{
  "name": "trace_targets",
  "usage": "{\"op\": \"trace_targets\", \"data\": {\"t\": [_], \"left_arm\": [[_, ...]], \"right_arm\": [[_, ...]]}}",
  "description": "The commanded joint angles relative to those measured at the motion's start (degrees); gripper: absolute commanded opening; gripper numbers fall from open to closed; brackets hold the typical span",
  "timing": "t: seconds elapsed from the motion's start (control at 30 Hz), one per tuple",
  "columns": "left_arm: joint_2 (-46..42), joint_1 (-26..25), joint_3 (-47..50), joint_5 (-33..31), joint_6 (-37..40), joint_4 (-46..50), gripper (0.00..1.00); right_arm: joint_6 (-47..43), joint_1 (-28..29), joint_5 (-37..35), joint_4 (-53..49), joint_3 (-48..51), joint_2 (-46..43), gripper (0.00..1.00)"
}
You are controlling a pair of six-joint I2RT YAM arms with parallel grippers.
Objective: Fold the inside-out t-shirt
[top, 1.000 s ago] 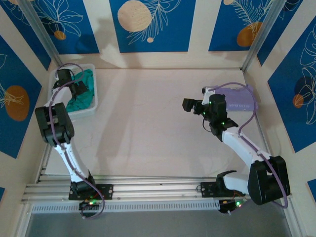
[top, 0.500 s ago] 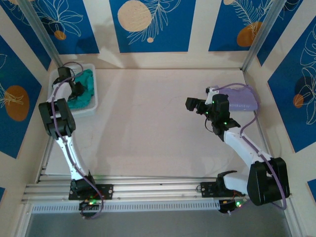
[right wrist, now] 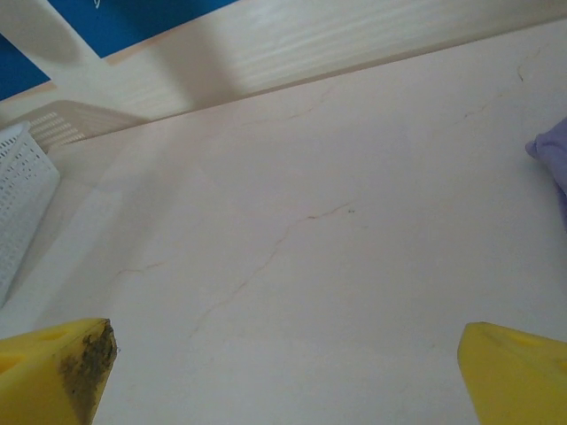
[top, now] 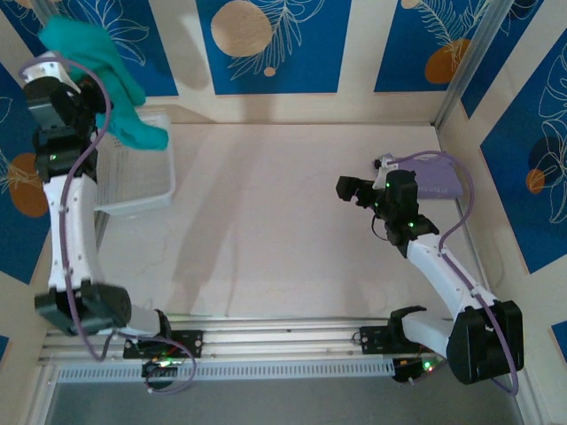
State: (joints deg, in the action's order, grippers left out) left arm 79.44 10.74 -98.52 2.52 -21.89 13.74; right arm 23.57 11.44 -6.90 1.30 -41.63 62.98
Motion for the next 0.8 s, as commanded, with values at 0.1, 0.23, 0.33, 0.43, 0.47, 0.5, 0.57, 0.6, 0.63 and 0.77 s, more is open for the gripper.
{"op": "trace_targets", "data": {"t": [0.1,0.23,0.33,0.43,0.47,0.5,0.57,0.6,0.63,0.77], "left_arm": [[-4.7,-16.0,-2.3,1.2,3.1,-3.5,0.0],[-5.8,-29.0,5.1,0.7,1.0,-7.1,0.0],[-5.0,-38.4,15.0,-2.3,-1.0,-11.7,0.02],[-0.5,-43.9,24.3,-4.2,-3.7,-15.7,0.23],[2.5,-44.0,25.4,-2.0,-4.9,-15.0,0.35],[4.9,-43.9,25.4,-0.9,-4.7,-13.1,0.5],[8.3,-43.5,23.9,-4.7,-0.4,-4.7,0.74],[8.3,-42.9,24.4,-8.2,1.6,-2.0,0.79],[7.1,-41.7,26.4,-12.2,3.3,-0.6,0.82],[-3.1,-31.5,40.2,-18.8,3.3,-2.7,0.9]], "right_arm": [[-1.8,-0.5,1.5,-7.7,-6.6,-1.8,0.99],[-4.2,-0.8,0.8,-13.3,-10.4,-2.7,0.99],[-4.8,-1.1,-1.6,-16.3,-11.8,-3.9,0.99],[-4.6,-1.4,-4.8,-18.1,-11.9,-5.2,0.99],[-4.6,-1.5,-5.2,-18.2,-11.6,-5.5,0.99],[-4.6,-1.6,-5.3,-18.2,-11.4,-5.6,0.99],[-4.5,-1.5,-4.4,-18.5,-11.3,-5.6,0.99],[-4.6,-1.4,-3.7,-18.7,-11.2,-5.4,0.99],[-4.5,-1.3,-2.9,-18.6,-11.1,-5.4,0.99],[-4.0,-0.4,-0.4,-15.7,-8.5,-5.3,0.99]]}}
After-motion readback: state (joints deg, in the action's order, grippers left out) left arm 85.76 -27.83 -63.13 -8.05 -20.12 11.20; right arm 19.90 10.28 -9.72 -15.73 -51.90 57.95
